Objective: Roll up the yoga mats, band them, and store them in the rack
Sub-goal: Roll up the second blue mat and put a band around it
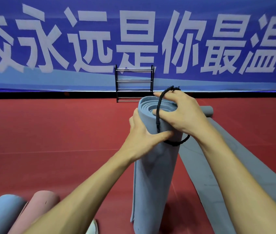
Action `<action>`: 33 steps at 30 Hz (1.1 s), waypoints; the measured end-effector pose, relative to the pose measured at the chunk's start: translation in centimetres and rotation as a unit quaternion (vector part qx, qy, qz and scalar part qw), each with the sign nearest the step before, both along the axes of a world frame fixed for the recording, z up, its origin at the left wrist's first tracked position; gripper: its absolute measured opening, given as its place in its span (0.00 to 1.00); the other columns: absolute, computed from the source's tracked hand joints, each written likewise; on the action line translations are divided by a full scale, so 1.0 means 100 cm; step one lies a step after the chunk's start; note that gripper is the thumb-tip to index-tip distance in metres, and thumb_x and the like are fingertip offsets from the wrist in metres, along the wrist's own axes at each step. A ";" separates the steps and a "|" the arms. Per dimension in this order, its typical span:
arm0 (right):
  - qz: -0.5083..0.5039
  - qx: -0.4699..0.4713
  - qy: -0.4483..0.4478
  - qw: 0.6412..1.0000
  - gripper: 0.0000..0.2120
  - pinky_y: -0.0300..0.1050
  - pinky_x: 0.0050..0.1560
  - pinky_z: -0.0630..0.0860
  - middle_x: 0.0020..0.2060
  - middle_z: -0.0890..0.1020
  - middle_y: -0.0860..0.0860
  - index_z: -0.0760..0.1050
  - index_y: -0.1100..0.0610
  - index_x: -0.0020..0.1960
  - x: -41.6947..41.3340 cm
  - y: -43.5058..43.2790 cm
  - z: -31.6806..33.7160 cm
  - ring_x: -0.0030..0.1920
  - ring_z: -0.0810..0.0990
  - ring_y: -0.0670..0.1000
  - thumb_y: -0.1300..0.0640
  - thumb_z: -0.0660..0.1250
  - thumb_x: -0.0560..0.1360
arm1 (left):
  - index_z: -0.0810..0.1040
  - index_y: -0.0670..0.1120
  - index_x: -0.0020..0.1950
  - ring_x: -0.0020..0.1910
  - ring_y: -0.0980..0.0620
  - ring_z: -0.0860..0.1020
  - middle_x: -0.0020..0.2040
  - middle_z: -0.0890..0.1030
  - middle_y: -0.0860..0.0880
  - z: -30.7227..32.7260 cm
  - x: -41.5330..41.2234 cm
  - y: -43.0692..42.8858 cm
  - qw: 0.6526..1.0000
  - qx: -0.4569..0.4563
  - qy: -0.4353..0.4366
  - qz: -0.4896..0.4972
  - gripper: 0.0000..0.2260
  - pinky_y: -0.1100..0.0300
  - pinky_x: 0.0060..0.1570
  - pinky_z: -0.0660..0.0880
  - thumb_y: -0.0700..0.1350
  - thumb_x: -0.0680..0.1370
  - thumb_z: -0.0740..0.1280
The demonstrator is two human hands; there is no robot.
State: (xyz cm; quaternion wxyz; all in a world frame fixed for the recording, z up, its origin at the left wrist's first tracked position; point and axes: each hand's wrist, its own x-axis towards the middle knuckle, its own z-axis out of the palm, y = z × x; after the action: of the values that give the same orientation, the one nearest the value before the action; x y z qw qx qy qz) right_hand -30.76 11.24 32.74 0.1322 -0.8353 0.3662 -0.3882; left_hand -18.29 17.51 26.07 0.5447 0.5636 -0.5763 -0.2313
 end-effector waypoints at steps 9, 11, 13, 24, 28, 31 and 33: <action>-0.004 0.061 -0.074 0.995 0.20 0.41 0.55 0.69 0.58 0.78 0.47 0.74 0.44 0.66 -0.022 -0.006 -0.001 0.58 0.76 0.48 0.52 0.68 0.75 | 0.56 0.64 0.72 0.69 0.67 0.57 0.68 0.64 0.65 0.007 0.027 0.008 0.994 0.002 -0.049 -0.098 0.30 0.65 0.61 0.62 0.50 0.71 0.59; -0.005 0.059 -0.072 0.996 0.21 0.41 0.56 0.68 0.57 0.78 0.48 0.72 0.44 0.69 -0.022 -0.007 -0.003 0.57 0.76 0.47 0.53 0.66 0.76 | 0.58 0.60 0.73 0.70 0.62 0.60 0.68 0.65 0.65 0.005 0.029 0.007 0.994 -0.020 -0.061 -0.084 0.29 0.59 0.65 0.62 0.48 0.72 0.56; -0.002 0.059 -0.070 0.996 0.22 0.42 0.57 0.68 0.55 0.78 0.50 0.70 0.43 0.70 -0.022 -0.005 -0.003 0.56 0.75 0.48 0.55 0.64 0.77 | 0.61 0.58 0.73 0.70 0.61 0.62 0.69 0.67 0.63 0.003 0.029 0.004 0.994 -0.049 -0.086 -0.049 0.26 0.56 0.67 0.63 0.47 0.74 0.53; -0.018 0.195 -0.060 0.979 0.25 0.41 0.31 0.77 0.55 0.82 0.44 0.67 0.35 0.70 -0.033 -0.025 0.014 0.41 0.79 0.46 0.56 0.53 0.77 | 0.81 0.46 0.52 0.45 0.52 0.78 0.45 0.83 0.54 0.007 0.030 -0.006 0.986 -0.111 -0.043 0.115 0.18 0.53 0.47 0.74 0.48 0.78 0.52; -0.013 0.233 -0.040 0.972 0.14 0.44 0.33 0.73 0.39 0.83 0.47 0.73 0.42 0.62 -0.036 -0.031 0.026 0.32 0.75 0.50 0.49 0.55 0.80 | 0.78 0.47 0.32 0.31 0.55 0.67 0.30 0.75 0.49 0.014 0.028 -0.004 0.995 -0.059 0.034 0.073 0.22 0.58 0.31 0.67 0.49 0.82 0.54; -0.003 0.305 -0.091 0.948 0.15 0.43 0.32 0.67 0.31 0.77 0.49 0.76 0.57 0.47 -0.033 -0.039 0.017 0.30 0.70 0.49 0.47 0.58 0.80 | 0.69 0.50 0.19 0.24 0.59 0.61 0.22 0.66 0.57 0.019 0.019 -0.001 0.992 -0.036 0.104 0.066 0.29 0.64 0.25 0.60 0.40 0.82 0.54; 0.021 0.353 -0.109 0.929 0.14 0.44 0.33 0.65 0.29 0.74 0.48 0.76 0.57 0.41 -0.031 -0.042 0.005 0.30 0.69 0.47 0.51 0.60 0.79 | 0.70 0.51 0.17 0.23 0.59 0.60 0.20 0.66 0.57 0.018 0.016 -0.003 0.990 -0.009 0.130 0.059 0.30 0.66 0.23 0.59 0.39 0.81 0.53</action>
State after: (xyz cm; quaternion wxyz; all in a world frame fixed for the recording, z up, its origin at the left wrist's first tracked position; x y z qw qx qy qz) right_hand -33.81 7.04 33.23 0.4662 -0.6945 0.4453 -0.3195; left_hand -16.66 17.23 27.84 0.6329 0.5568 -0.4682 -0.2649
